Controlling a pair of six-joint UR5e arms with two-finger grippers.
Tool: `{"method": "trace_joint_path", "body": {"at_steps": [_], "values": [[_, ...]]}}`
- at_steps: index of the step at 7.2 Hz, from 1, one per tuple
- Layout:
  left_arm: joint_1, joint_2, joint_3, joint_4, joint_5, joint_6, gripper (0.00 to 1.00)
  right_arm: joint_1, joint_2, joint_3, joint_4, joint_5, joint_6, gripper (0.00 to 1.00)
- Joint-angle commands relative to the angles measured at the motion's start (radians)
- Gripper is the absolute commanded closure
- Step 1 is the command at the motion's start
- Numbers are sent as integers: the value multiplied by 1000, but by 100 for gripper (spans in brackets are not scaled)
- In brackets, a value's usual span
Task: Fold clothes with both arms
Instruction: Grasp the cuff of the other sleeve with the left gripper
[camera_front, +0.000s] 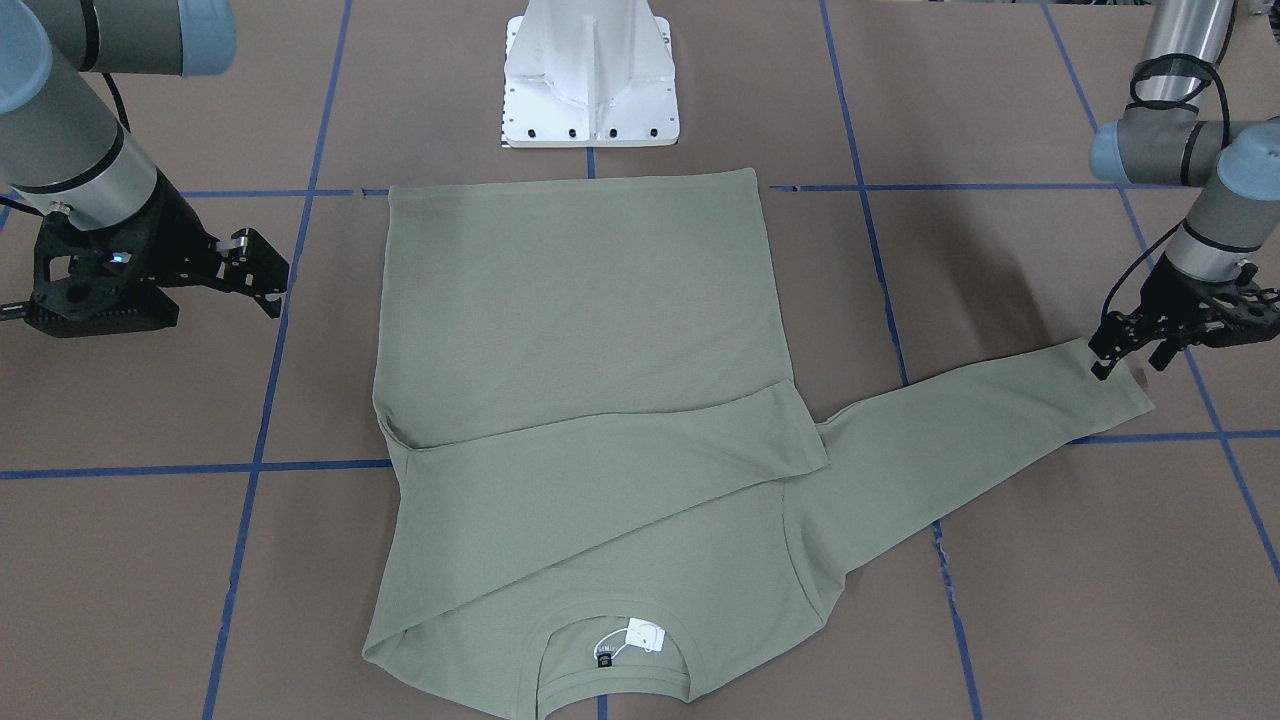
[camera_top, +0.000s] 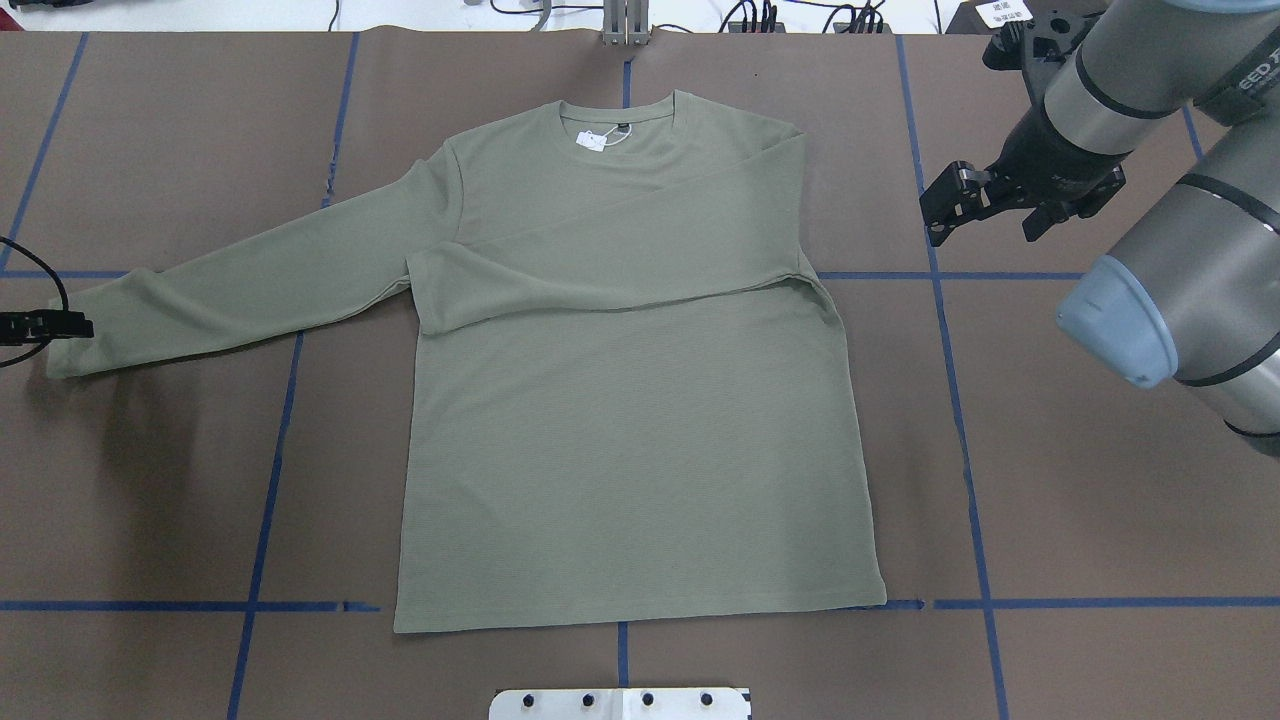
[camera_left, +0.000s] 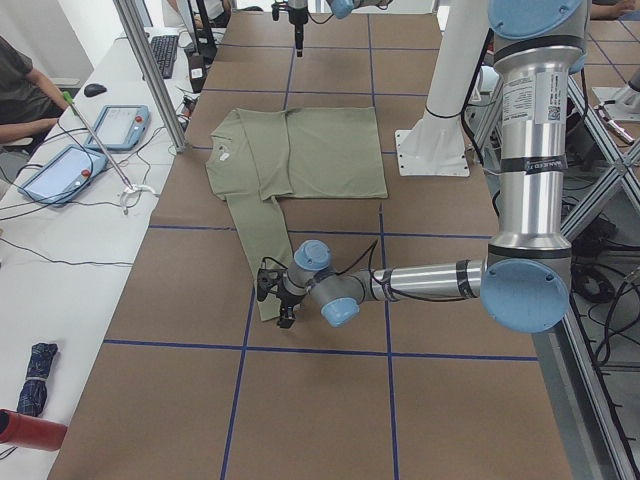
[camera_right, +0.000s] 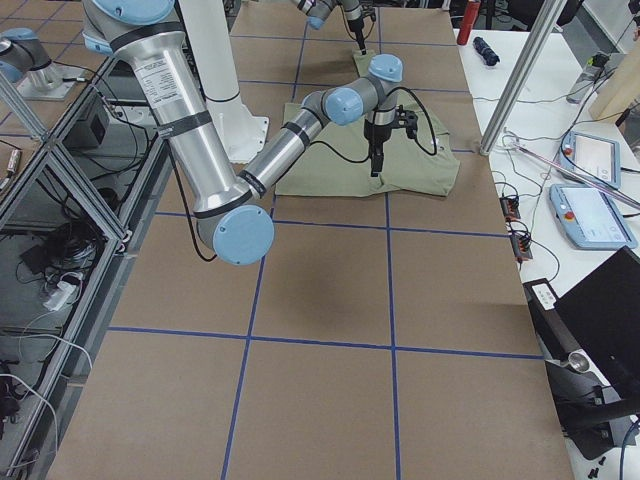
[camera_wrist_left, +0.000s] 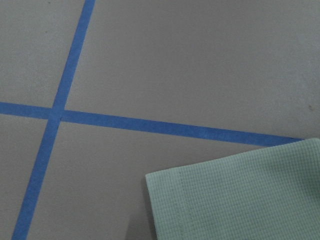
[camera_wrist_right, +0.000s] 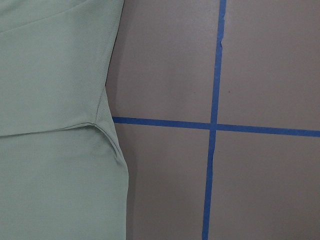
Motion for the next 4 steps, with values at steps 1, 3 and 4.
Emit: {"method": "trace_joint_path", "body": {"at_steps": [1,3,4], "values": [[6,1,0,1,0,-12,24,1,0,5,0,-2,0,0],[6,6,-2,-1,0,-12,49,1,2,14,-6,-2,0,0],[6,9,-9,-1,0,-12,66,2,2,23,-11,-2,0,0]]}}
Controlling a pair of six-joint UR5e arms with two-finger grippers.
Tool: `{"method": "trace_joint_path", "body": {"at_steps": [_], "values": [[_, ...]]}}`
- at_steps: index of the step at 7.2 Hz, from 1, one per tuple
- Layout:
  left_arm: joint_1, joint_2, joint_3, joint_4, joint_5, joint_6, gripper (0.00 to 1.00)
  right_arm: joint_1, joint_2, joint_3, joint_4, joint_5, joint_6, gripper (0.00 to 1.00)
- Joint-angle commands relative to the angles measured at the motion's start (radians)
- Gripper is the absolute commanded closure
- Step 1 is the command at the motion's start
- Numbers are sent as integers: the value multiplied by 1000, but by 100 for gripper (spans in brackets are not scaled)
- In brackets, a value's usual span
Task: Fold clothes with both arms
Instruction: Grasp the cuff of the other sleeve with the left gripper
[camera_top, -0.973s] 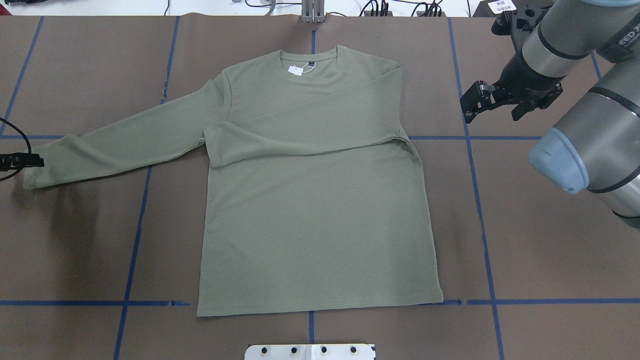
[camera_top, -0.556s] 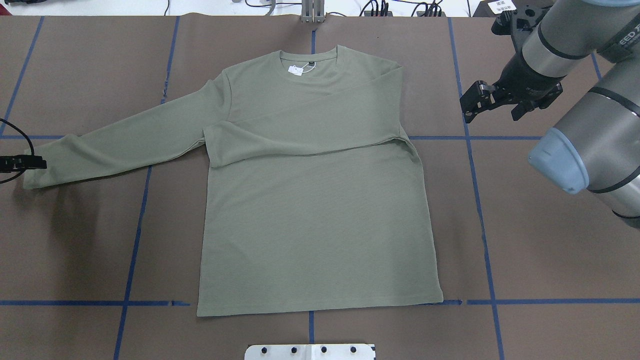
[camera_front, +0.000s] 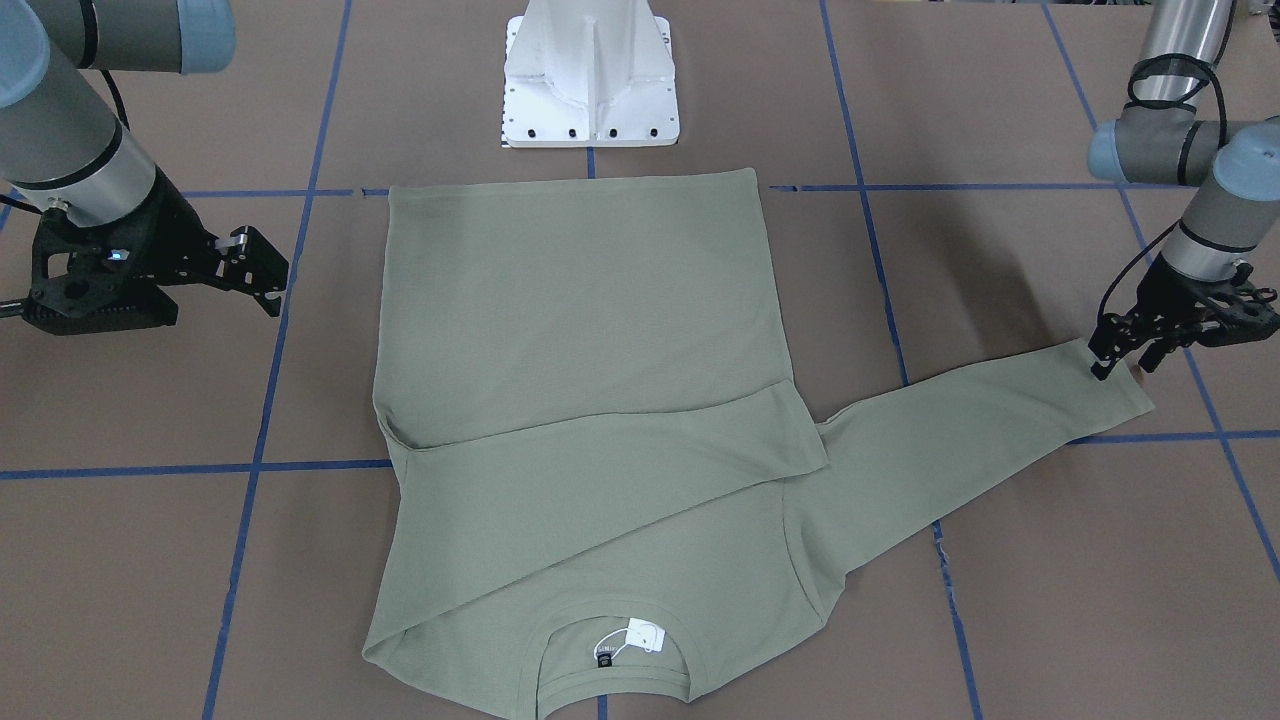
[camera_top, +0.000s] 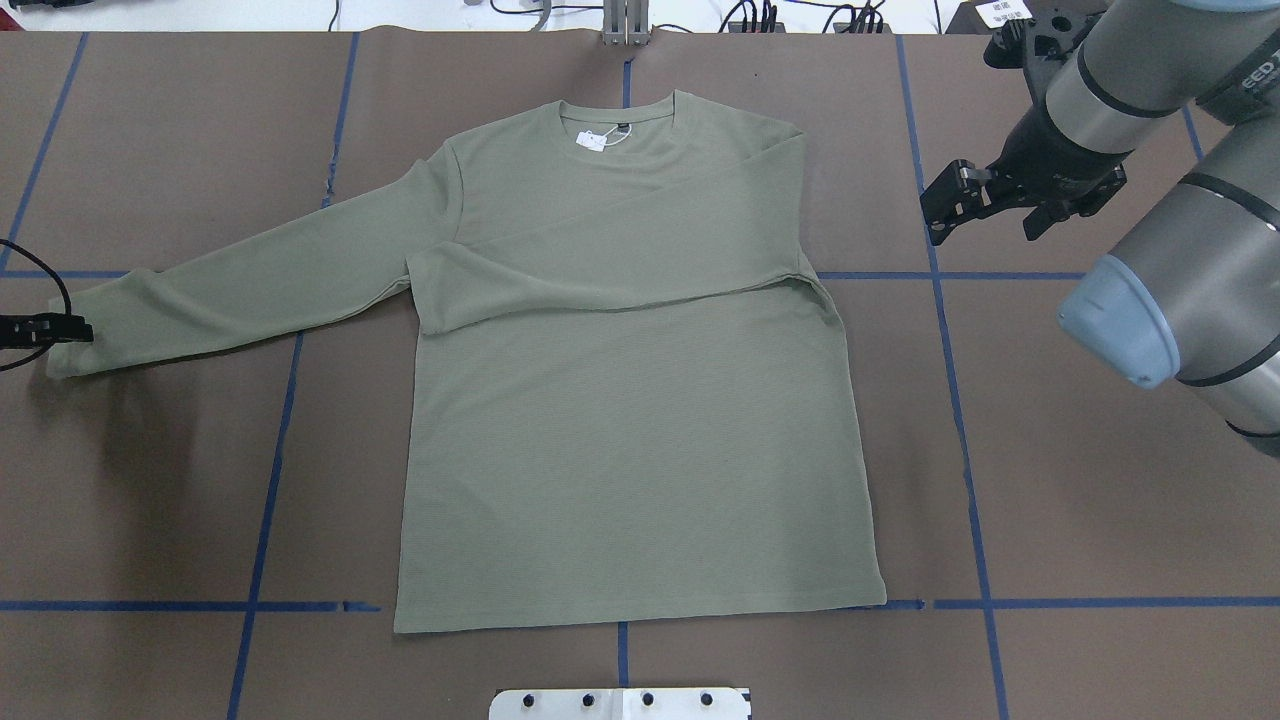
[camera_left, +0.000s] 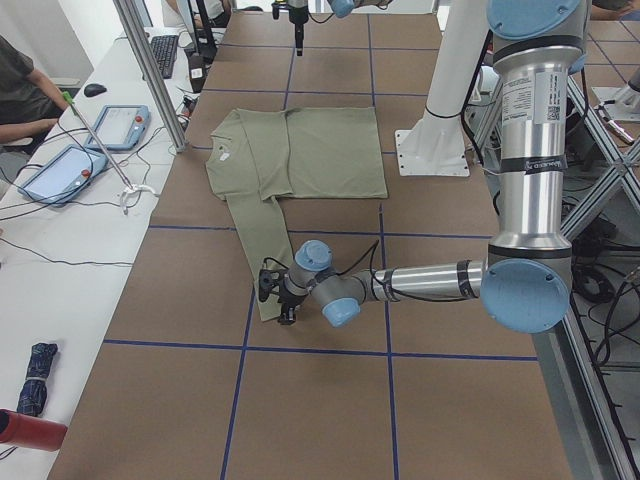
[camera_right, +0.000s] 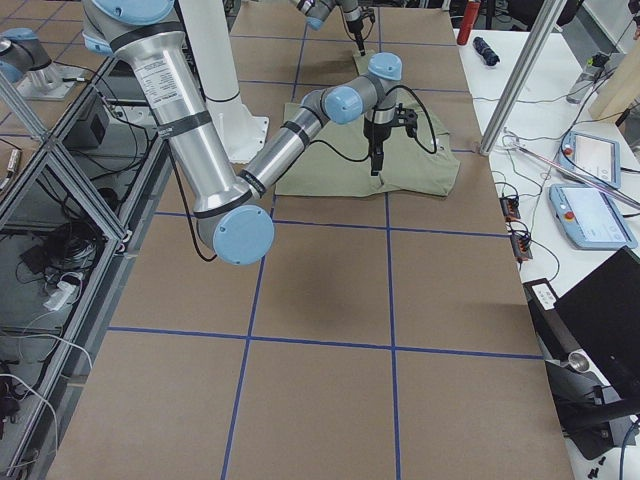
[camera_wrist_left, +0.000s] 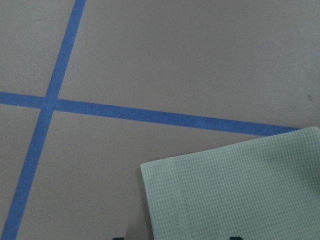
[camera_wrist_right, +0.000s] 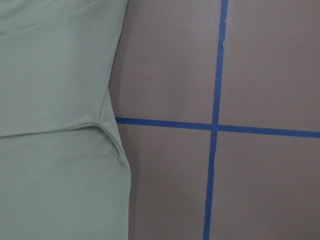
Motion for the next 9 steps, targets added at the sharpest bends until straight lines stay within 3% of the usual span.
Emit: {"method": "trace_joint_path", "body": {"at_steps": [1,3,5,6,8,9], "values": [[0,6,-10,0,-2,0,76,7,0,13,-7,0,0,0],[-1,9,-44,3,-8,-2,100,10,-3,13,-7,0,0,0],[-3,26,-125,21,-24,-3,100,15,-21,17,-7,1,0,0],[-3,31,-166,56,-93,-3,100,19,-41,28,-7,1,0,0],[-4,-22,-290,233,-109,-5,100,21,-120,75,-2,1,-14,0],[-11,-115,-326,386,-109,-6,100,33,-163,82,2,-2,-64,0]]}}
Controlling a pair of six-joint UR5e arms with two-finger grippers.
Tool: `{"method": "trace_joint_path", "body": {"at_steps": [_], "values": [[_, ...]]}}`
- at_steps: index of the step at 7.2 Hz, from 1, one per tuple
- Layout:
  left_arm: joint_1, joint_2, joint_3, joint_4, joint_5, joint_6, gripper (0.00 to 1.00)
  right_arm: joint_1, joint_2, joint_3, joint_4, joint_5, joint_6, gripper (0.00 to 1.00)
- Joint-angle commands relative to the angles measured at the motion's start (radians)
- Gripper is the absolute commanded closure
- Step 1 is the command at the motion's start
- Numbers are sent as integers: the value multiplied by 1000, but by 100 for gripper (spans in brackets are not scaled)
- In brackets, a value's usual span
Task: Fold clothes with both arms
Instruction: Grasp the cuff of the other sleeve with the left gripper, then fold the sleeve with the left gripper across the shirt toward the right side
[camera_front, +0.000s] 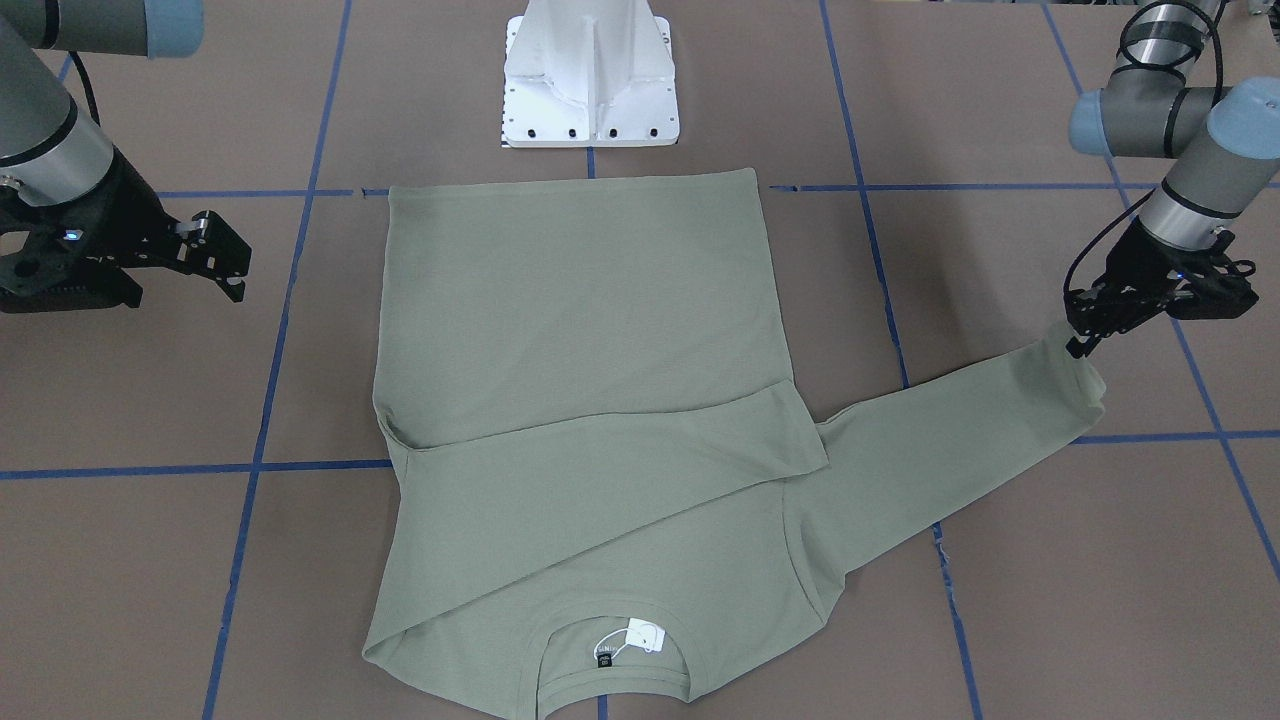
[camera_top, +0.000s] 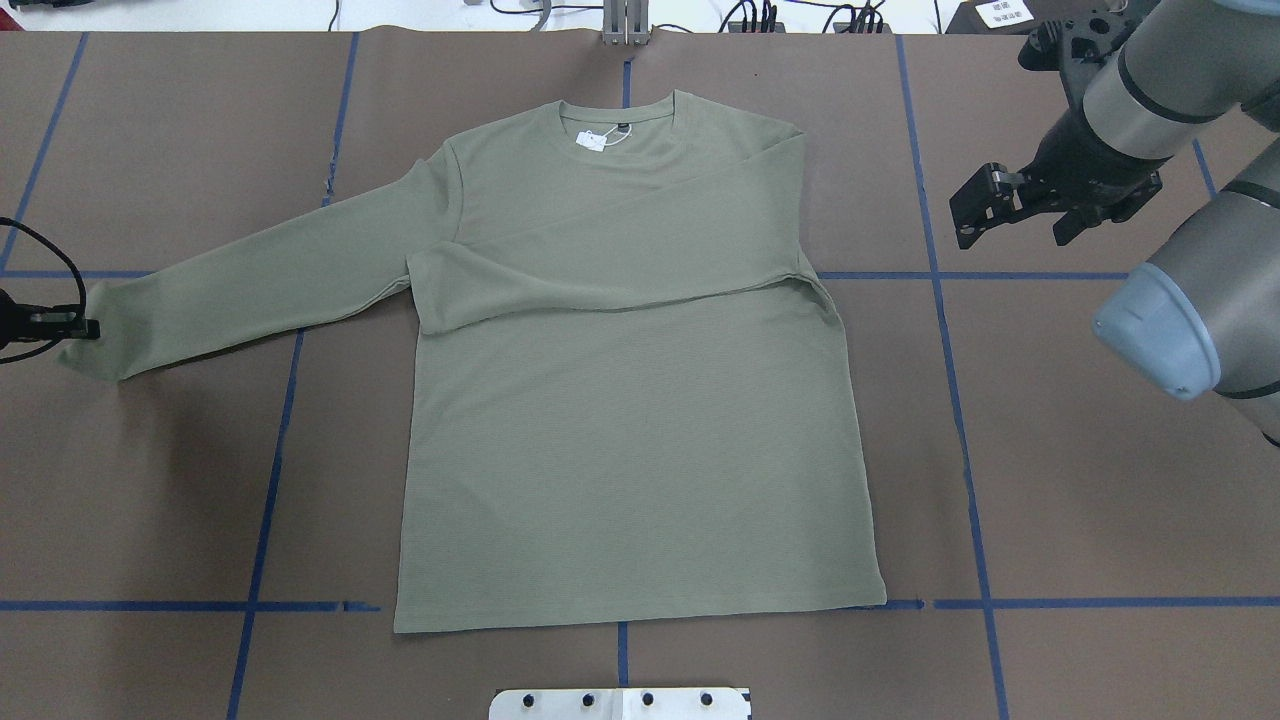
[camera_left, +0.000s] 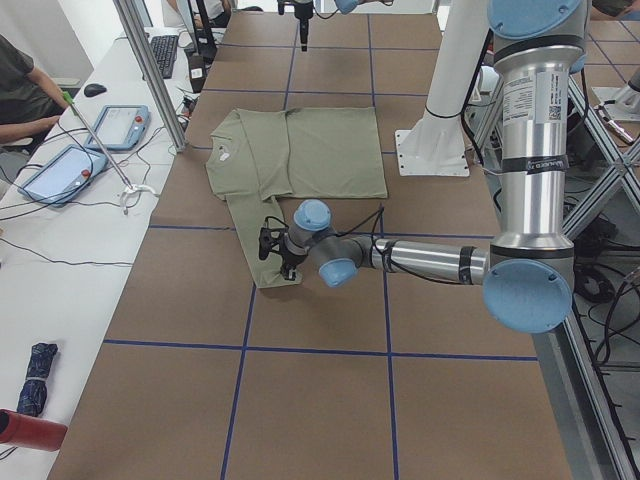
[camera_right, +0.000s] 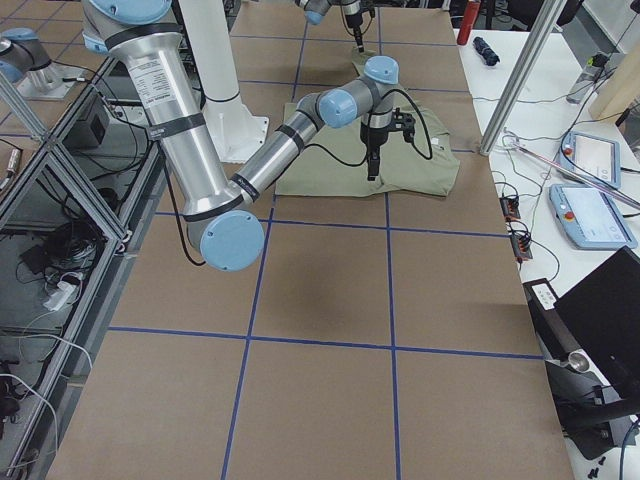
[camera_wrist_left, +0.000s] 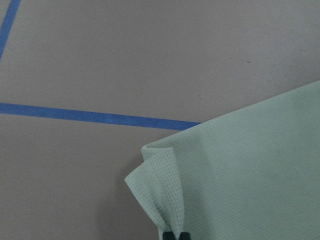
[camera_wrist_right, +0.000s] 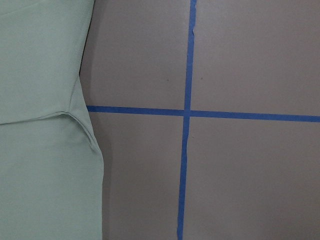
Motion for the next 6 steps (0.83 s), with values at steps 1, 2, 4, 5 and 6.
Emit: {"method": "trace_joint_path", "body": {"at_steps": [1,2,4,5,6], "values": [[-3,-215,-56,294,-4,-79,100,34,-95,21,7,-4,-103,0],[-2,-352,-53,431,-5,-148,100,45,-120,20,7,-7,-139,0],[0,-532,-50,540,-148,-310,100,51,-154,20,7,-7,-154,0],[1,-640,-37,529,-183,-466,100,65,-159,20,7,-5,-171,0],[7,-766,5,526,-186,-620,100,71,-159,20,6,-2,-171,0]]}}
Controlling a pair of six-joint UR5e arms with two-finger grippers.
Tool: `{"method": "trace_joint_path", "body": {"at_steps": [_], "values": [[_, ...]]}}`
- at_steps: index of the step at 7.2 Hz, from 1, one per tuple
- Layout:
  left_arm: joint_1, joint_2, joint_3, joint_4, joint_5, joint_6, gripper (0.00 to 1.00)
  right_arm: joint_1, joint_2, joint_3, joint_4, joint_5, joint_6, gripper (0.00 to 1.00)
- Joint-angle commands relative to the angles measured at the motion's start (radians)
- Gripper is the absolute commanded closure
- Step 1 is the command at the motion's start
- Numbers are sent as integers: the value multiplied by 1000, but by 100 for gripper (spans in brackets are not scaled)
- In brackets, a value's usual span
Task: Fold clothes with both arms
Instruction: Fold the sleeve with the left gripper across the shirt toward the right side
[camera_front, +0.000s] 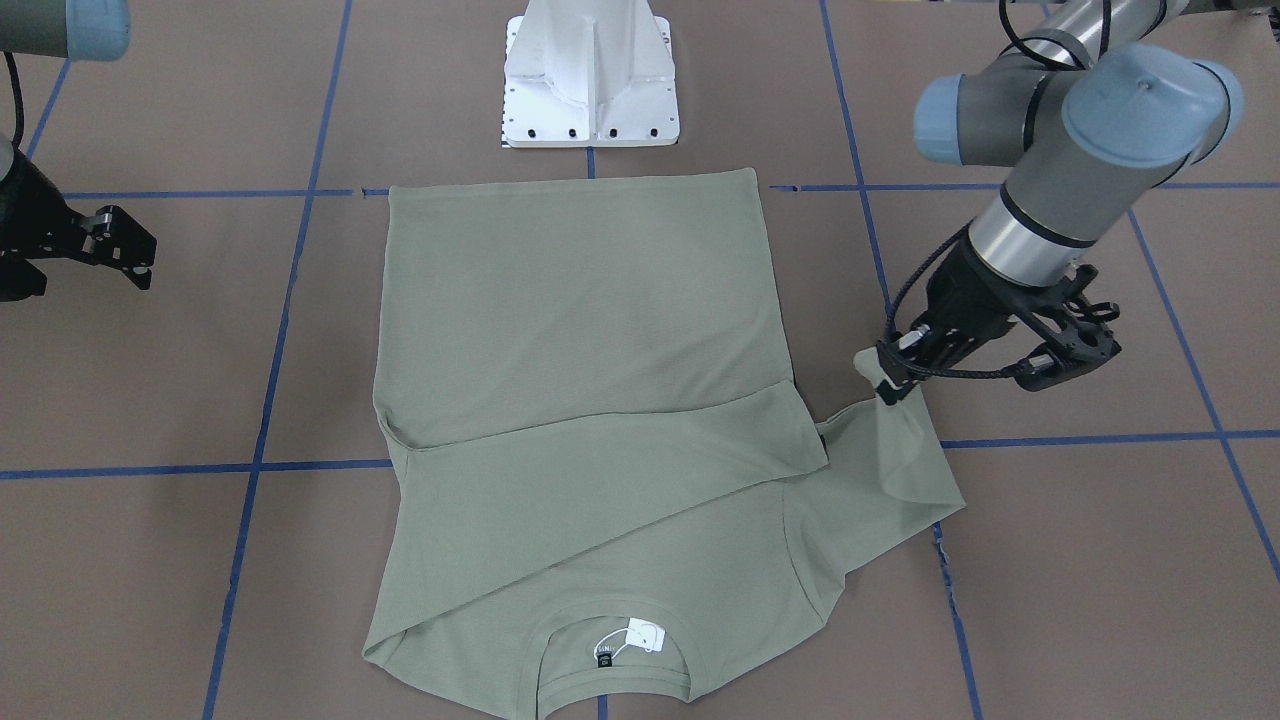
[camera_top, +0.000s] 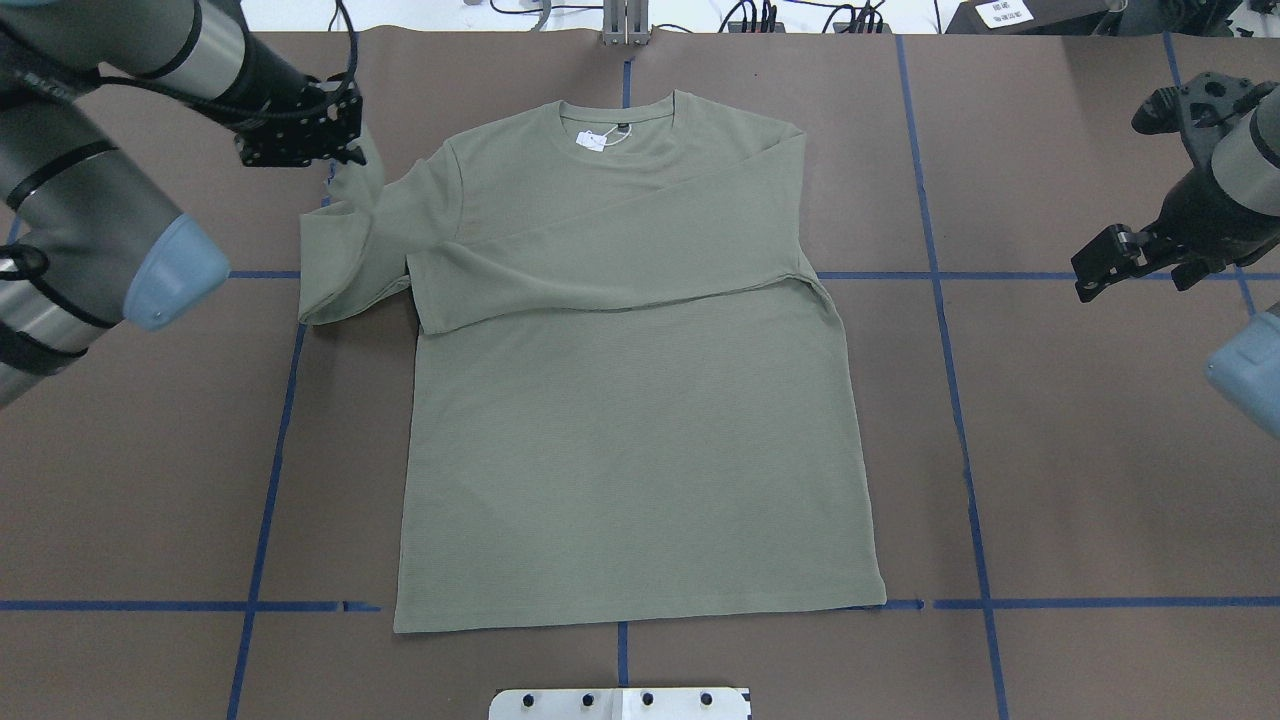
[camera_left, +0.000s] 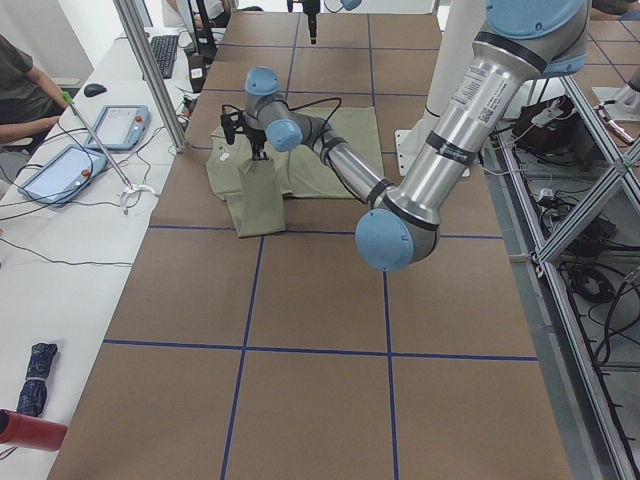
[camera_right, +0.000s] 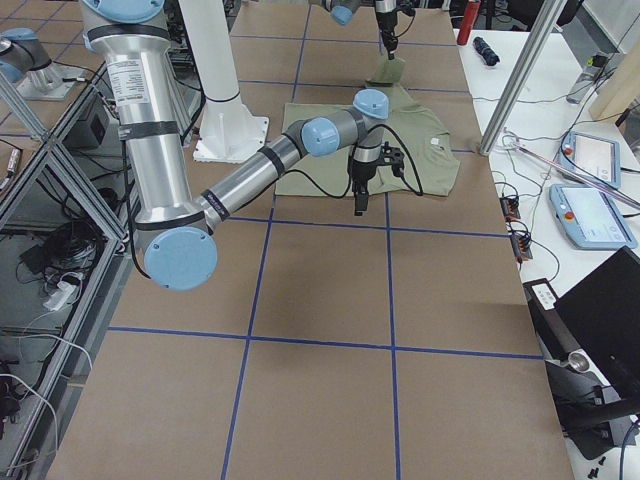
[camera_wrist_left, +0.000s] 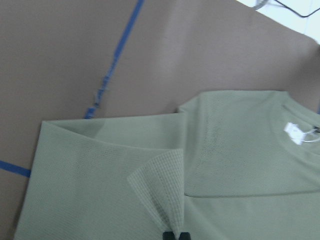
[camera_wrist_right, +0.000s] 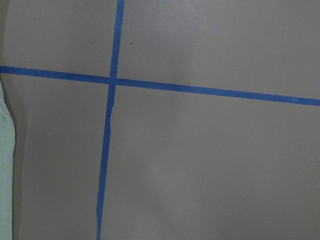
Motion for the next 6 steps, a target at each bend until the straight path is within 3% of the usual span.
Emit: {"method": "trace_joint_path", "body": {"at_steps": [1,3,5,6], "values": [[43,-215,50,-12,-27,-291,100,11,-4,0,-1,4,-7,0],[173,-278,147,-221,-12,-513,100,25,0,0,-1,26,-6,0],[297,-297,244,-365,214,-634,100,30,-3,-1,-1,24,2,0],[328,-315,299,-403,276,-657,100,28,0,-3,-1,24,2,0]]}}
